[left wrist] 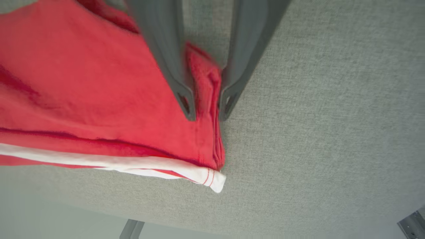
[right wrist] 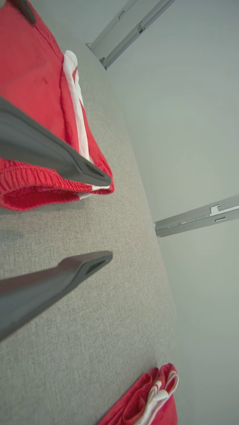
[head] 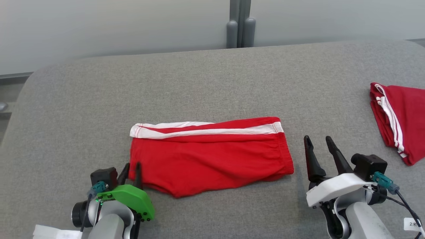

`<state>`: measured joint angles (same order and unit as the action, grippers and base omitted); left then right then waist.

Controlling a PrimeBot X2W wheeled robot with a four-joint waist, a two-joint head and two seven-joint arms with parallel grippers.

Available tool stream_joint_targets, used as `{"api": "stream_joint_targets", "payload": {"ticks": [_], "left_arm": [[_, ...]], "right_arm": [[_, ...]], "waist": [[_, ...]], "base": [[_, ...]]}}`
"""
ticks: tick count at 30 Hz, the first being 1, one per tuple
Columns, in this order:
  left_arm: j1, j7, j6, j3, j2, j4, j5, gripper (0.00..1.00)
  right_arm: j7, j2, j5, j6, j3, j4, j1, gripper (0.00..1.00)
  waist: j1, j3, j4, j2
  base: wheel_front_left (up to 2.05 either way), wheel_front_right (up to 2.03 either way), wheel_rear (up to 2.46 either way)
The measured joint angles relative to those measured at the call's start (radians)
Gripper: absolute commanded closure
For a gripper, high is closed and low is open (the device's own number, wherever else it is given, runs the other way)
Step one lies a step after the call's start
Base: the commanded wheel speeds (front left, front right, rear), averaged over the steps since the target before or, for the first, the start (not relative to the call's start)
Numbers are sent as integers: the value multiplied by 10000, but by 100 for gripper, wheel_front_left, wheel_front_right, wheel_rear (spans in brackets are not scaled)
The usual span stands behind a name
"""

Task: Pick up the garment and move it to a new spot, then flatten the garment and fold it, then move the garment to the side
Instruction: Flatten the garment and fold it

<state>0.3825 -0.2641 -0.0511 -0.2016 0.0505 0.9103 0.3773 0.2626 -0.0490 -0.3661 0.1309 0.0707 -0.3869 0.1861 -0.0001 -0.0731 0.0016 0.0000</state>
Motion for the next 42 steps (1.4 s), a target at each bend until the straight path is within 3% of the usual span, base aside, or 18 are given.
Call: {"api": "stream_joint_targets", "payload": {"ticks": [7,22,32,33,35,36,42], "left_arm": [[-210,2,174,-161,-8,-999,-96,0],[-655,0,280,-401,-8,-1789,-119,0],[-686,2,295,-514,-8,-2077,-169,0],[-686,2,297,-533,-8,-2094,-155,0],[-688,0,313,-562,-8,-2123,-115,0],[-689,0,339,-570,-10,-2138,-96,0],[-692,0,349,-568,-8,-2220,-92,0]], "right_arm": [[2,2,123,0,499,-639,500,0],[0,-52,1396,0,-228,-3958,1546,0],[115,-96,1538,0,-192,-5131,2105,0],[125,-113,1450,-12,-31,-5216,2147,20],[128,-182,1206,-42,368,-5327,2253,93],[128,-194,1078,-50,558,-5361,2281,100],[105,-102,265,-46,1296,-5196,2313,100]], "waist": [[0,-75,559,0],[0,-484,2029,0],[0,-791,2378,0],[0,-801,2388,0],[0,-806,2395,0],[0,-803,2396,0],[0,-757,2394,0]], "base": [[0,0,0],[0,0,0],[0,0,0],[0,0,0],[0,0,0],[0,0,0],[0,0,0]]}}
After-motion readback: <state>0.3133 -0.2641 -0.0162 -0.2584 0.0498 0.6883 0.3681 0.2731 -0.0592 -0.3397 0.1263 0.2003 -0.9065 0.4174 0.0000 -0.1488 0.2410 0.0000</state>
